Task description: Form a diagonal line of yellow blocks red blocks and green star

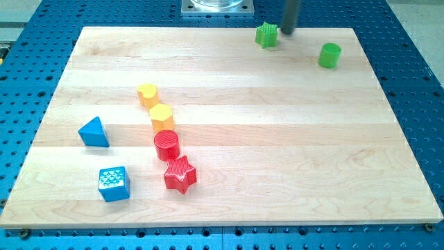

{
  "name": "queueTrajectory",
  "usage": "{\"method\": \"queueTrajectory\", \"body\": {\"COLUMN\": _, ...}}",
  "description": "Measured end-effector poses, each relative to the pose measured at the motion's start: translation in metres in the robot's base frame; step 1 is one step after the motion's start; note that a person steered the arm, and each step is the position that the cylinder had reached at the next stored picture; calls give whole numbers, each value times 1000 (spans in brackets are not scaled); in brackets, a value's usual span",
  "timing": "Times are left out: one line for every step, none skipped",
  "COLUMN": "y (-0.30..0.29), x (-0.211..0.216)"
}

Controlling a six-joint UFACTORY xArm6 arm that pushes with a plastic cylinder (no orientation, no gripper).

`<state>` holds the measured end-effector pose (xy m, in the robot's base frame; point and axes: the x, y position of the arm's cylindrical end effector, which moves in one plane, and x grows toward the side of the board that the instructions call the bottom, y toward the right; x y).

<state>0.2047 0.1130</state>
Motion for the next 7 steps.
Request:
{"method": "queueTrajectory", "body": {"y": -107, "x": 63}}
{"method": "queueTrajectory", "body": {"y": -126, "x": 74}}
{"method": "queueTrajectory", "body": {"y": -99, "x": 71}}
{"method": "queueTrajectory", "body": {"y": -77, "x": 73}}
{"method": "queueTrajectory", "body": {"y": -77, "x": 79}}
{"method": "queueTrajectory", "body": {"y": -76, "x": 95}}
{"method": "queueTrajectory", "body": {"y": -79, "x": 117}}
